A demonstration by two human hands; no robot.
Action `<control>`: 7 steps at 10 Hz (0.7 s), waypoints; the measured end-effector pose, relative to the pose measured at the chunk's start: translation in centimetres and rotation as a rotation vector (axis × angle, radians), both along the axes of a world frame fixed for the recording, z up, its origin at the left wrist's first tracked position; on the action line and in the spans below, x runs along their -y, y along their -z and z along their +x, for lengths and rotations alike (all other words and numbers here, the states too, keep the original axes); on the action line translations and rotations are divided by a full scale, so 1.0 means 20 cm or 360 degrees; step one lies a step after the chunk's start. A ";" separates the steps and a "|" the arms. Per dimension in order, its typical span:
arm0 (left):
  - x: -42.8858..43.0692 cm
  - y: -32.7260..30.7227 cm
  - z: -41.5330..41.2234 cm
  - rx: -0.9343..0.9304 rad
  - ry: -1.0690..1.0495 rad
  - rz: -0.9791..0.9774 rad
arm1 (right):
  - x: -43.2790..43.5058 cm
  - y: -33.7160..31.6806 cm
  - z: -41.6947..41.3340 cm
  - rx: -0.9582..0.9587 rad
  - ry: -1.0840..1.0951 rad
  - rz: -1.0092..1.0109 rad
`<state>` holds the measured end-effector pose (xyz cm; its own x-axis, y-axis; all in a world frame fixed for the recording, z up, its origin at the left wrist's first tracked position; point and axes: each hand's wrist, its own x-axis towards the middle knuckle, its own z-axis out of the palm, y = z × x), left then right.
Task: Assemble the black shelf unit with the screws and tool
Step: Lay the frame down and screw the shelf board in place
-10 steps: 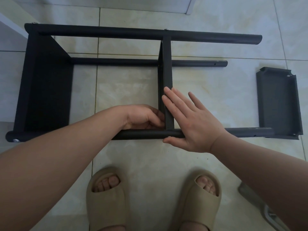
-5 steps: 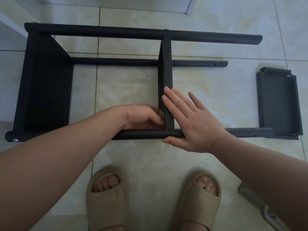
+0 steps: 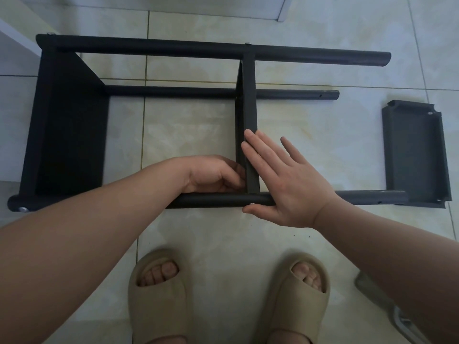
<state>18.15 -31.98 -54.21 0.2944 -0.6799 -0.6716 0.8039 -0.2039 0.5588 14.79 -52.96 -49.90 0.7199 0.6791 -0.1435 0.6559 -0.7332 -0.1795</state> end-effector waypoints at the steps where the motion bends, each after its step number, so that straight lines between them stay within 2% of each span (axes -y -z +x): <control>1: 0.00 0.01 0.00 -0.0005 -0.0059 0.0015 | 0.00 0.00 0.00 0.0003 0.0000 0.0001; 2: 0.01 -0.01 0.00 0.0133 0.0032 0.0094 | 0.00 0.00 0.00 0.0007 0.0000 0.0008; 3: 0.01 -0.01 0.00 0.0139 0.0046 0.0093 | 0.00 0.00 0.00 0.0006 -0.0001 0.0006; 5: 0.00 -0.02 0.00 -0.0032 -0.0124 -0.0031 | 0.00 0.00 0.00 -0.0005 -0.0002 -0.0006; 7: 0.01 -0.03 -0.01 0.0134 0.0027 0.0112 | 0.00 0.00 0.00 -0.0012 -0.0002 -0.0017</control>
<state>17.96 -32.19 -53.61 0.3404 -0.6372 -0.6915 0.7508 -0.2585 0.6078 14.79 -52.94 -49.88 0.7180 0.6784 -0.1557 0.6555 -0.7343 -0.1767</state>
